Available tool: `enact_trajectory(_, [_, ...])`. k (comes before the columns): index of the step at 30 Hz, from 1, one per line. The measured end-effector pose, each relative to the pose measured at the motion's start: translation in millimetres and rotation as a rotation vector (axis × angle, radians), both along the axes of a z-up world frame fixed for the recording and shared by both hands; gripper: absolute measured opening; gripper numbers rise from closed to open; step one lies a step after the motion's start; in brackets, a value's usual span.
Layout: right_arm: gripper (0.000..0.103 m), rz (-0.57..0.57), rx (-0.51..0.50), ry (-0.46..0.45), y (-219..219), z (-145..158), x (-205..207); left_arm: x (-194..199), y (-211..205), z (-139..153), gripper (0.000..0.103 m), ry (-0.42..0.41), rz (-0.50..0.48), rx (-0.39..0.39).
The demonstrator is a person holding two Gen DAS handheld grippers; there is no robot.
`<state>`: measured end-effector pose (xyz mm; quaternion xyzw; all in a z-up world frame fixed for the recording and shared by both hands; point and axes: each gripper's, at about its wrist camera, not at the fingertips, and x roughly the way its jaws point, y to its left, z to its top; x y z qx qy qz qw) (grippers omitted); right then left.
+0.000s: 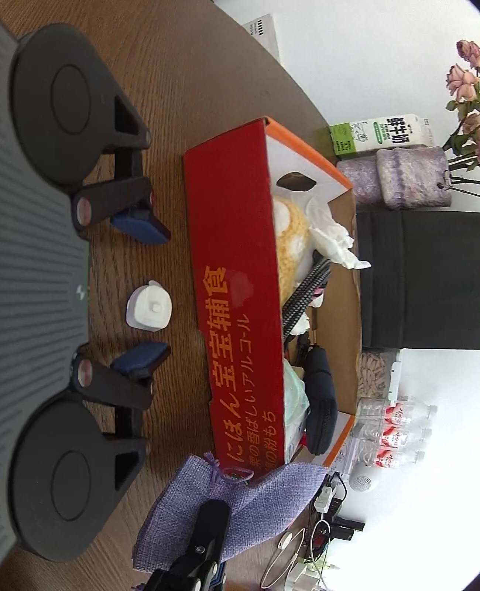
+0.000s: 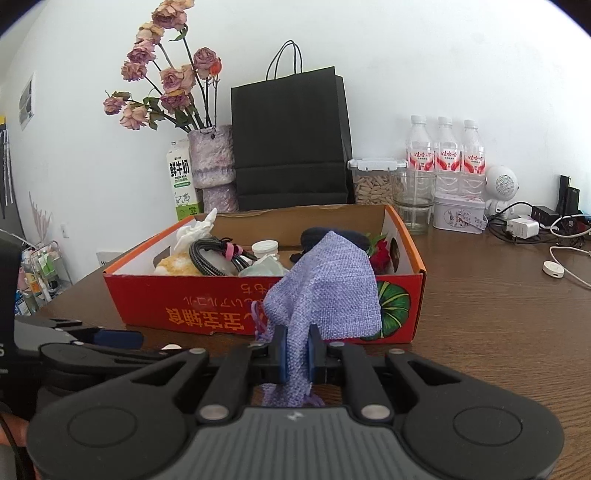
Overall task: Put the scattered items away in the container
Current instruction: 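Grasp the small white round item with the left tool while the right tool holds the bag, then carry the white item and purple bag over the box with both tools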
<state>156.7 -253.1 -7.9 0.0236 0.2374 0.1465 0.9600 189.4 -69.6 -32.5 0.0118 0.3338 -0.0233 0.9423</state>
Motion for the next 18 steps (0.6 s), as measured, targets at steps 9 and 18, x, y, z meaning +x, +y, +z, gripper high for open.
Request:
enact_trajectory(9, [0.01, -0.003, -0.002, 0.006, 1.1, -4.4, -0.8, -0.9, 3.3, 0.5, 0.025, -0.016, -0.017, -0.021])
enact_trajectory(18, [0.01, -0.005, 0.004, 0.002, 0.9, -5.4, -1.1, -6.2, 4.2, 4.3, 0.024, -0.035, -0.022, -0.022])
